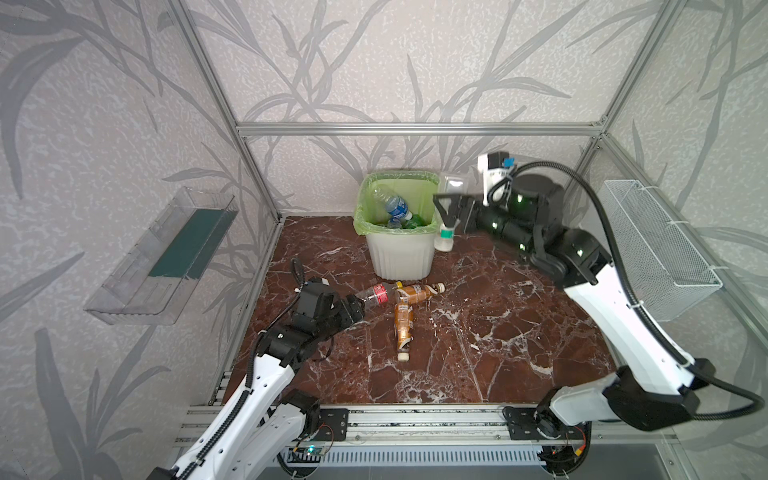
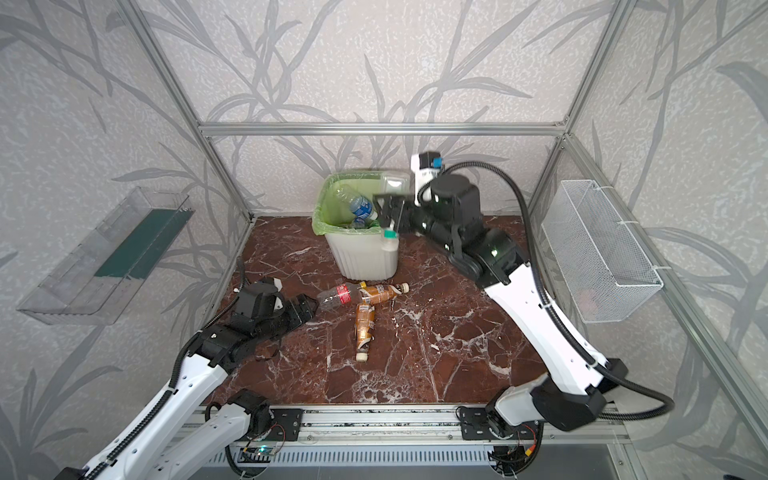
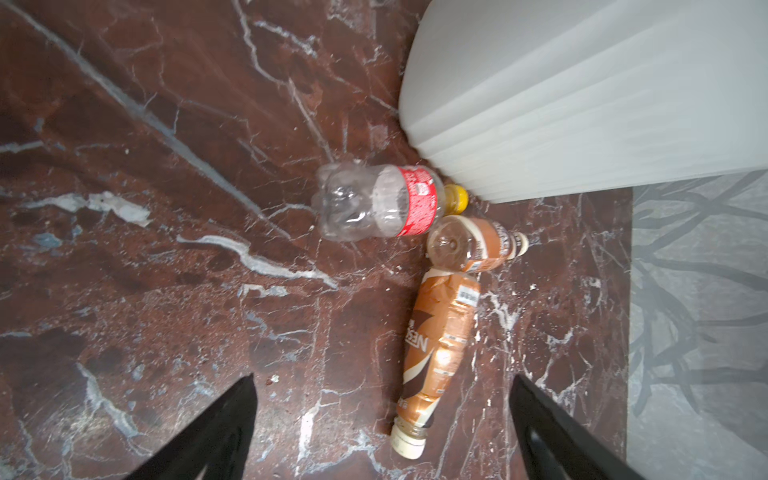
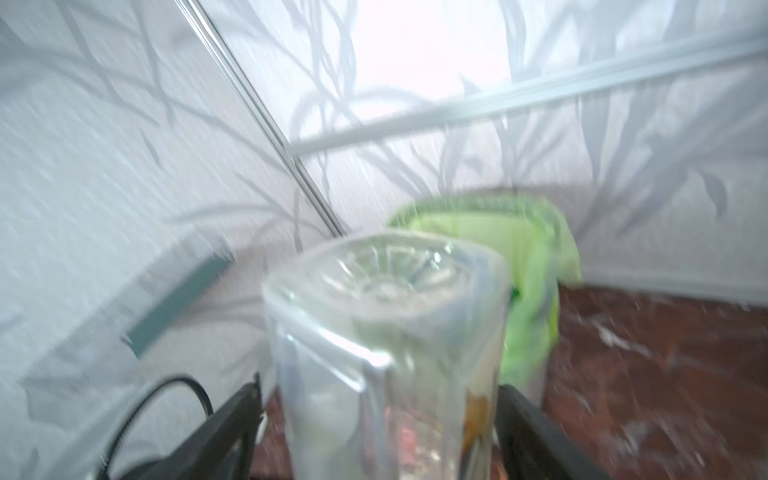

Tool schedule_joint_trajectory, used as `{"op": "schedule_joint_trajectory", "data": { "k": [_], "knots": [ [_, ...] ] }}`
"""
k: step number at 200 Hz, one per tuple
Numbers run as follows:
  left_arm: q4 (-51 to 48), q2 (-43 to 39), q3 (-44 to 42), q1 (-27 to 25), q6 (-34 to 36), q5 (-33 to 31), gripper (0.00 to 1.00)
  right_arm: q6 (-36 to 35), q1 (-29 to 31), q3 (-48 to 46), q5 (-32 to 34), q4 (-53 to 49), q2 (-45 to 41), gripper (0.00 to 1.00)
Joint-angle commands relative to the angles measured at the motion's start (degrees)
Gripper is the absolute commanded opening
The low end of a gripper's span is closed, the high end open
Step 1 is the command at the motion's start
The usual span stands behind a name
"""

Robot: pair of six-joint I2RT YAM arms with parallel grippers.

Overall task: Throw the plastic bottles in the bin
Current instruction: 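Swing the held bottle over the bin with the right gripper and release, then return the right gripper beside the pile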

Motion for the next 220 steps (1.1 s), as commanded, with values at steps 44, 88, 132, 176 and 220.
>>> {"op": "schedule_joint_trajectory", "data": {
  "k": [44,88,132,176,220],
  "knots": [
    [-0.1,-3.7,-1.7,0.5,0.5,-0.1,0.94,3.5,-7.2,-34.3,6.7,-1.3,-19.8,1.00],
    [0.1,-6.1,-5.8,0.6,-0.9,-0.5,0.94,8.2,-7.7,-64.3,1.1,0.7,-33.3,0.96],
    [0.1,-4.8,-4.9,0.5,-0.2,-0.3,0.94,14.4,-7.6,-80.3,-5.6,7.0,-38.5,0.93],
    [0.1,-4.2,-4.4,0.6,0.0,1.5,0.94,15.2,-7.6,-82.7,-6.6,9.4,-37.8,0.92],
    [1.8,-4.2,-5.5,0.6,0.5,4.2,0.94,15.5,-7.6,-83.7,-8.6,12.0,-36.2,0.91]
  ]
}}
